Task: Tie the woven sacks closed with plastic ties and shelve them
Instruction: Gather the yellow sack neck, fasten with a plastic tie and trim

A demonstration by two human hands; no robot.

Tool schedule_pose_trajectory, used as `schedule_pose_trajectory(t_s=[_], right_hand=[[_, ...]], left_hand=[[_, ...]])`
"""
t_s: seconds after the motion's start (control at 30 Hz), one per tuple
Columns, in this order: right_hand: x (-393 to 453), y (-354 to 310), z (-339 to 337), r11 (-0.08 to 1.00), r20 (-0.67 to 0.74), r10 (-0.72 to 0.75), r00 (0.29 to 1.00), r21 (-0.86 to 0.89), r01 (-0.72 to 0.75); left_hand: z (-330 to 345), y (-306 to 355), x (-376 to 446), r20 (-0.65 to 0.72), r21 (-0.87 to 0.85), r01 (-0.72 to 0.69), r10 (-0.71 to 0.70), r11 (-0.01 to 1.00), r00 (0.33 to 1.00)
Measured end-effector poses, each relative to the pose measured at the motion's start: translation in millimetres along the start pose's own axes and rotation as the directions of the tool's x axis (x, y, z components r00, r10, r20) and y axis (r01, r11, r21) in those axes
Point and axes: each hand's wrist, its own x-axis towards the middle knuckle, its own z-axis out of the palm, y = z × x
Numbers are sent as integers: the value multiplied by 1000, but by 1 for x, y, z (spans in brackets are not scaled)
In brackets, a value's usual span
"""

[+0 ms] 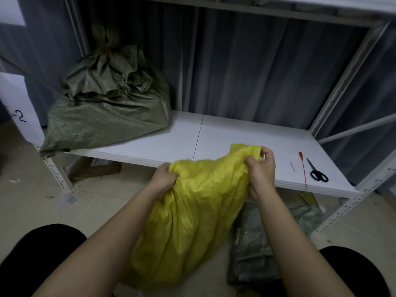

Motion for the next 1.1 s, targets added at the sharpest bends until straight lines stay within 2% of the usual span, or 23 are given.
schedule_pose_trajectory(t_s=[0.1,0.2,0.27,0.3,0.37,0.43,0.5,0.6,0.67,0.73,0.83,0.9,1.0,1.1], right_hand=[[10,-23,11,999,2,-53,999,7,53],[14,-45,20,995,-11,-101,995,27,101],[11,-54,20,983,33,-119,992,146,112],[8,-55,19,967,92,-92,992,245,67],[6,-51,14,915,272,92,958,356,-189],[7,-40,10,839,447,339,828,254,-481],[10,-34,9,812,521,441,731,114,-572],[11,-39,23,855,502,466,729,-41,-518],[12,-48,36,887,500,431,751,-83,-455],[14,-59,46,917,522,353,776,-31,-397],[17,-78,58,918,579,282,765,70,-391],[19,-88,68,963,549,214,808,19,-268],[23,-106,83,995,403,102,909,-54,-88],[28,-123,94,997,397,78,914,-57,-61]], left_hand=[[1,48,2,-72,-180,-132,120,975,990],[-6,92,2,-109,-340,-247,223,907,969],[-15,108,0,-114,-436,-296,274,850,955],[-20,113,-3,-132,-491,-309,281,815,951],[-27,119,-7,-132,-577,-271,240,771,962],[-30,121,-11,0,-624,-115,148,773,989],[-30,119,-18,180,-568,63,49,820,983],[-30,118,-27,376,-451,176,8,875,927],[-29,123,-32,454,-416,174,38,893,890],[-28,130,-36,471,-383,127,75,915,879],[-24,141,-32,371,-354,-28,168,935,914],[-24,151,-31,261,-354,-150,251,923,932],[-31,170,-33,164,-440,-179,274,880,948],[-35,190,-35,96,-564,-201,306,801,947]])
